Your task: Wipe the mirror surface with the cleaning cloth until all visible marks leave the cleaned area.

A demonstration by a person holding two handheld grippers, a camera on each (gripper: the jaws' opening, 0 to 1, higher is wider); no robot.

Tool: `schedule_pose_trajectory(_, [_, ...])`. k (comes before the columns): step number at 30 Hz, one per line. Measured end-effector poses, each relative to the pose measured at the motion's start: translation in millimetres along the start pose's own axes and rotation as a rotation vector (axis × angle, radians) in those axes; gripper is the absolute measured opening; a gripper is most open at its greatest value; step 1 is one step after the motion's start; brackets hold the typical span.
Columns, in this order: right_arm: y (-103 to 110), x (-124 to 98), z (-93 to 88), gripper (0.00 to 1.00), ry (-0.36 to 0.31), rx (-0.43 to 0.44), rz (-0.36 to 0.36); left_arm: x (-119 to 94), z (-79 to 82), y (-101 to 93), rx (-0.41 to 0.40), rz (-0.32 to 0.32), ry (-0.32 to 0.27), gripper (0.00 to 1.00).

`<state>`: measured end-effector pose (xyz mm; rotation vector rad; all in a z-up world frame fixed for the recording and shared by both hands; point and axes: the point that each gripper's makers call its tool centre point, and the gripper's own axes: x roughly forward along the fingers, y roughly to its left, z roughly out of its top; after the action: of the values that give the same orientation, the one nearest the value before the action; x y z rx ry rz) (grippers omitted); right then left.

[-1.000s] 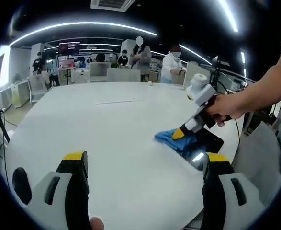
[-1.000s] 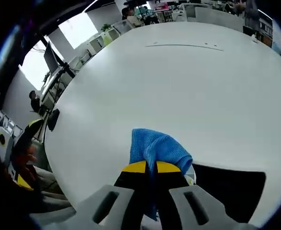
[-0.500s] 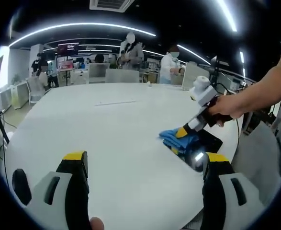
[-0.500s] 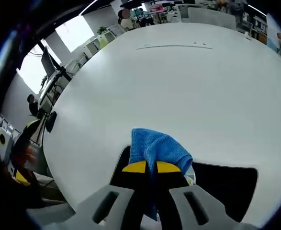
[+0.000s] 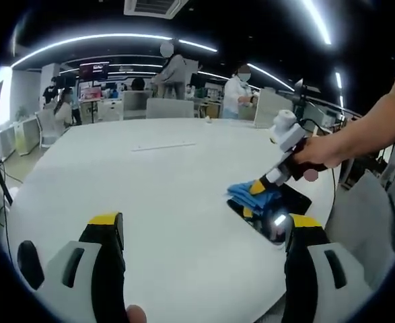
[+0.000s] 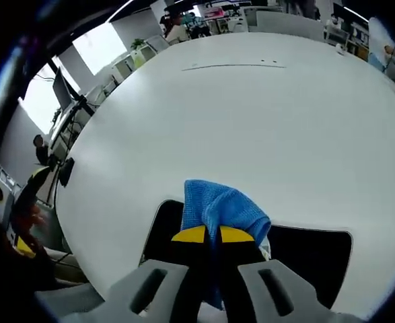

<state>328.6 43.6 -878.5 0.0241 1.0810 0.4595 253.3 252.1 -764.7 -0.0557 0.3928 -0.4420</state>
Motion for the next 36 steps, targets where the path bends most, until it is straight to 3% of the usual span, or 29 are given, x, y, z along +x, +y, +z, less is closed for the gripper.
schedule_pose_trajectory(11, [7,-9,-18.6,0.0,0.006,0.008,0.011,-1,2.2,-0.6,0.012,-0.004,-0.001,0.99])
schedule_pose_trajectory(27, [16,-26,-52.5,0.0,0.019,0.002,0.033,1,0.8,-20.5,0.05,-0.027,0.014,0.99])
schedule_pose_trajectory(36, [18,-28,-58.4,0.0,0.028,0.011,0.041,-1,-11.4,-17.9,0.036,-0.04,0.039,0.99])
